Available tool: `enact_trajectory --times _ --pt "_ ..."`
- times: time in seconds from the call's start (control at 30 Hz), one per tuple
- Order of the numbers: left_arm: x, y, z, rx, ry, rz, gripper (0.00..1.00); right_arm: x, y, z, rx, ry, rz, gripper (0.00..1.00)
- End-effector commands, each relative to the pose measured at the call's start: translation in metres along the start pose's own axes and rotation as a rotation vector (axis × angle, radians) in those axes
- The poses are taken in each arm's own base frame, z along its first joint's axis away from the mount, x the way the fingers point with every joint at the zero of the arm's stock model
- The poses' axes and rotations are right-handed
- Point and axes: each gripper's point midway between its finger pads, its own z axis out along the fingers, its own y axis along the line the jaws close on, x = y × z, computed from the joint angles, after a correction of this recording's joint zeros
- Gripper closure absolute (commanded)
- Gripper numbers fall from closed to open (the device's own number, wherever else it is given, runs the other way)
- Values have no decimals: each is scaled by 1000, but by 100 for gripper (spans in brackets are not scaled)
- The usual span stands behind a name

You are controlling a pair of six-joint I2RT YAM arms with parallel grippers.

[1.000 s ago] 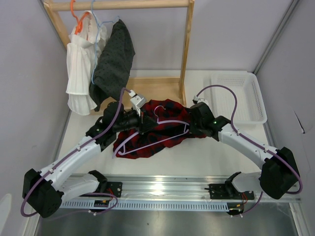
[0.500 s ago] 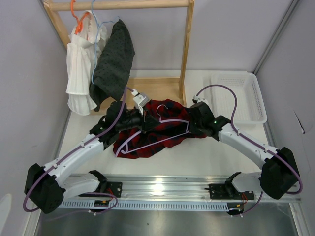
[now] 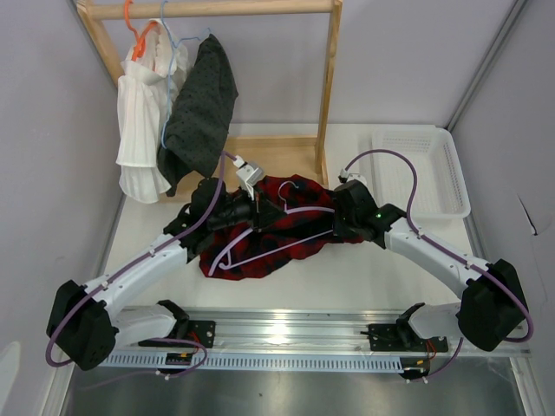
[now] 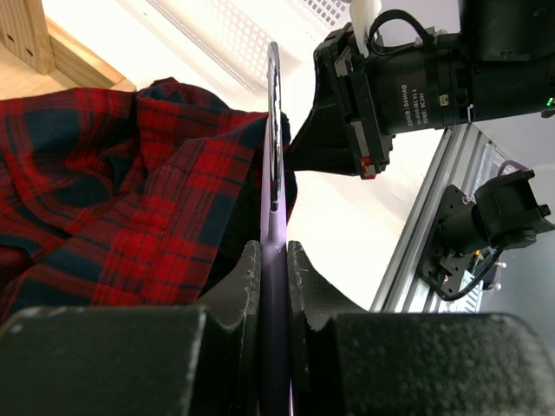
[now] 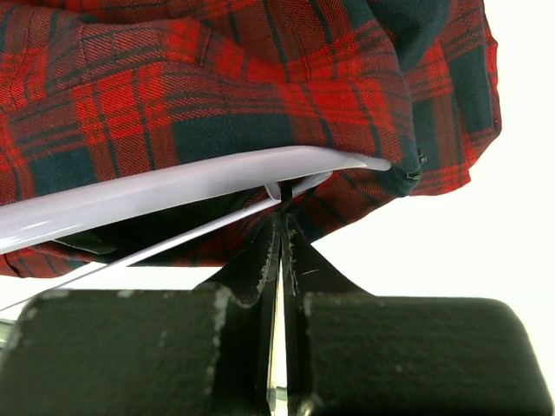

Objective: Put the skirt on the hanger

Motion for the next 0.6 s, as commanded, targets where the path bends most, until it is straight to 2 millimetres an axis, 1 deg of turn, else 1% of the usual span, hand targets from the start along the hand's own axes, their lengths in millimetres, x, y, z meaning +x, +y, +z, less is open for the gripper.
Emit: enact_trajectory --times 0.0,0.13,0.27,0.47,0.5,0.57 --pt "-19 -12 3 53 -86 26 100 -15 5 -13 -13 -44 -4 100" --pt "-17 -13 5 71 -108 20 100 -14 3 -15 -7 -42 -3 100" --pt "-18 -17 0 83 -117 27 100 -14 2 -15 -4 -40 -4 100" --pt "-16 -16 -6 82 -115 46 100 -16 3 -17 -7 -46 -2 100" --pt "-19 -21 -6 106 -122 49 100 -15 4 -17 -8 -46 0 100" --pt "-18 -22 -4 122 -119 44 100 -17 4 -19 -9 -49 -1 100"
